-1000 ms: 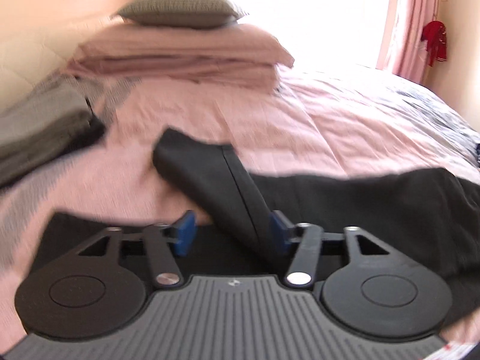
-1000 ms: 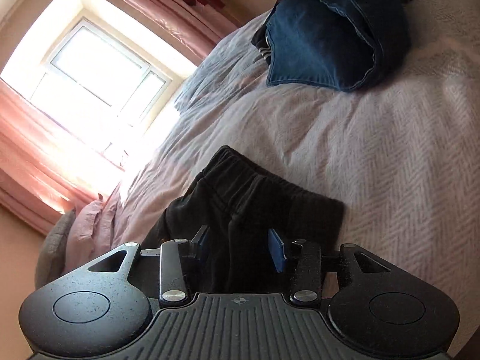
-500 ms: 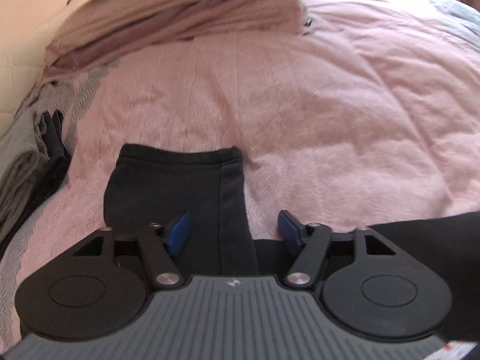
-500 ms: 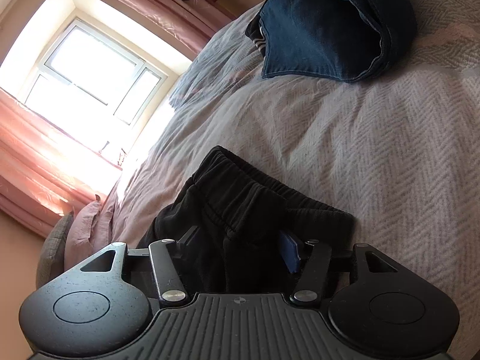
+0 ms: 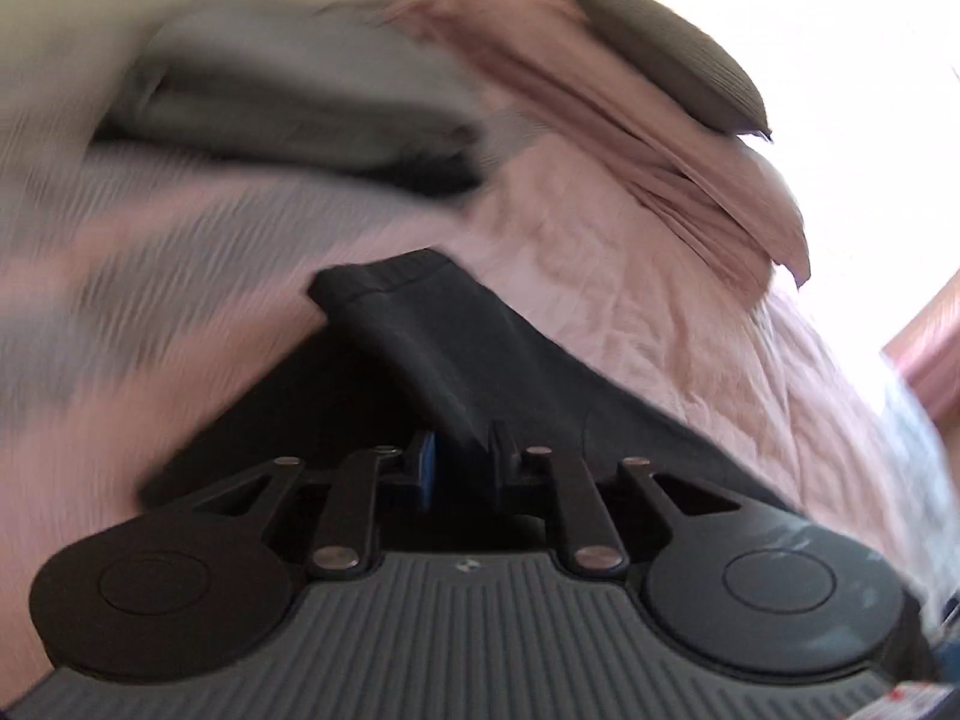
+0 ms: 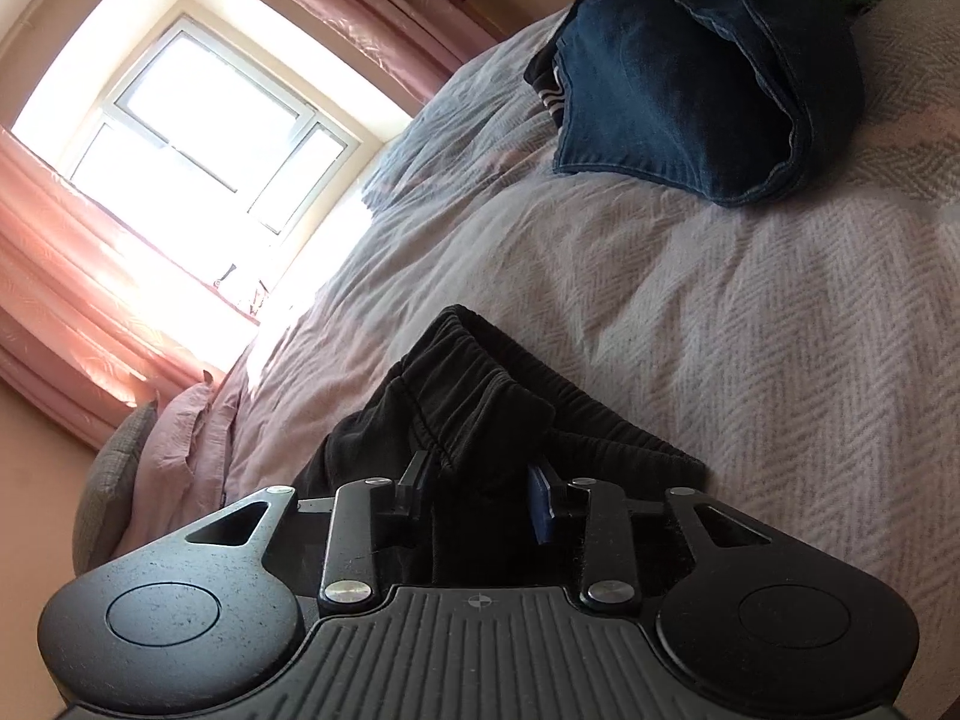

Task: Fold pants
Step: 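Lift the trousers with both grippers and fold one leg over the other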

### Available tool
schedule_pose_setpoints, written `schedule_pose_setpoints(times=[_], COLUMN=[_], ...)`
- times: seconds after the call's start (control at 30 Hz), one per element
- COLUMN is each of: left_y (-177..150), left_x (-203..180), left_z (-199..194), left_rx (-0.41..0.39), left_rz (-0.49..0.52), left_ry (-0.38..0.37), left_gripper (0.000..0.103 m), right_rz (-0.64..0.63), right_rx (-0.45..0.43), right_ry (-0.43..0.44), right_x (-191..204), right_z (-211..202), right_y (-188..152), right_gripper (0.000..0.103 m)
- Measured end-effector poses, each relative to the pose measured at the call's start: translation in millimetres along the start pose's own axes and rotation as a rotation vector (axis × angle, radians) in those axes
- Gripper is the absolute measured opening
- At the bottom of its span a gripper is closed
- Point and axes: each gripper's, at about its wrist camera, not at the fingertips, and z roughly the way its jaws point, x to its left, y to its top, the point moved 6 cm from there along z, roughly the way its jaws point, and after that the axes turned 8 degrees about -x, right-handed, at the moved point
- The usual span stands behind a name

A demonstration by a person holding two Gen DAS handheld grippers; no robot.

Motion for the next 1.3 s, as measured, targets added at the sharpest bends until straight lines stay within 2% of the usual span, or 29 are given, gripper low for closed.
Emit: schedule_pose_setpoints(times=[0.07, 0.1, 0.23, 0.33, 0.37, 0.4, 0.47, 0.53, 0.6, 0.7, 0.8, 0.87, 0.93, 0.97, 1.03, 1.07, 1.1, 1.17, 1.23, 1.3], left_y=[-12, -14, -9, -3, -2, -1, 3, 8, 18, 38, 51, 47, 26, 11, -20, -30, -33, -32, -28, -27], left_x=[17, 21, 22, 20, 19, 16, 9, 1, -8, -24, -33, -25, -8, 6, 34, 44, 50, 52, 52, 55], left_z=[2, 2, 8, 17, 19, 22, 25, 23, 17, -4, -39, -57, -56, -48, -30, -26, -29, -32, -31, -26], left_rx=[0.017, 0.008, -0.011, -0.015, -0.014, -0.011, -0.008, -0.015, -0.032, -0.067, -0.135, -0.163, -0.12, -0.082, 0.011, 0.019, -0.014, -0.033, -0.029, -0.016], left_rz=[-0.137, -0.189, -0.266, -0.235, -0.215, -0.188, -0.133, -0.069, -0.011, 0.02, 0.083, 0.093, 0.11, 0.119, 0.066, 0.011, -0.042, -0.084, -0.116, -0.147], left_ry=[-0.066, -0.09, -0.118, -0.091, -0.077, -0.069, -0.051, -0.046, -0.057, -0.122, -0.174, -0.189, -0.145, -0.099, -0.03, -0.039, -0.064, -0.082, -0.103, -0.106], left_gripper=[0.012, 0.012, 0.014, 0.012, 0.003, 0.003, 0.003, 0.002, 0.002, 0.003, 0.003, 0.003, 0.003, 0.003, 0.003, 0.003, 0.004, 0.003, 0.007, 0.007], right_rz=[0.052, 0.069, 0.112, 0.121, 0.114, 0.1, 0.055, 0.027, 0.002, 0.003, 0.057, 0.084, 0.088, 0.08, 0.059, 0.051, 0.058, 0.08, 0.036, 0.003], right_rx=[0.005, 0.001, 0.009, 0.006, 0.007, 0.006, 0.002, 0.004, -0.006, -0.036, -0.06, -0.069, -0.05, -0.028, 0.049, 0.072, 0.062, 0.047, 0.042, 0.045], right_ry=[0.006, 0.01, 0.01, 0.022, 0.022, 0.018, -0.001, -0.005, 0.007, 0.056, 0.117, 0.126, 0.094, 0.054, -0.058, -0.101, -0.094, -0.078, -0.082, -0.089], right_x=[-3, -5, -7, -7, -7, -7, -5, -2, 6, 23, 33, 30, 16, 6, -23, -34, -40, -38, -27, -20], right_z=[2, 2, 3, 3, 3, 3, 3, 2, -3, -16, -35, -47, -50, -47, -34, -28, -27, -30, -32, -32], right_y=[-3, -4, -4, -1, -1, -1, 1, 3, 7, 25, 45, 51, 43, 34, 10, 0, -3, -1, 6, 9], right_gripper=[0.042, 0.042, 0.043, 0.043, 0.043, 0.042, 0.027, 0.024, 0.022, 0.018, 0.017, 0.017, 0.017, 0.017, 0.018, 0.017, 0.017, 0.018, 0.018, 0.018])
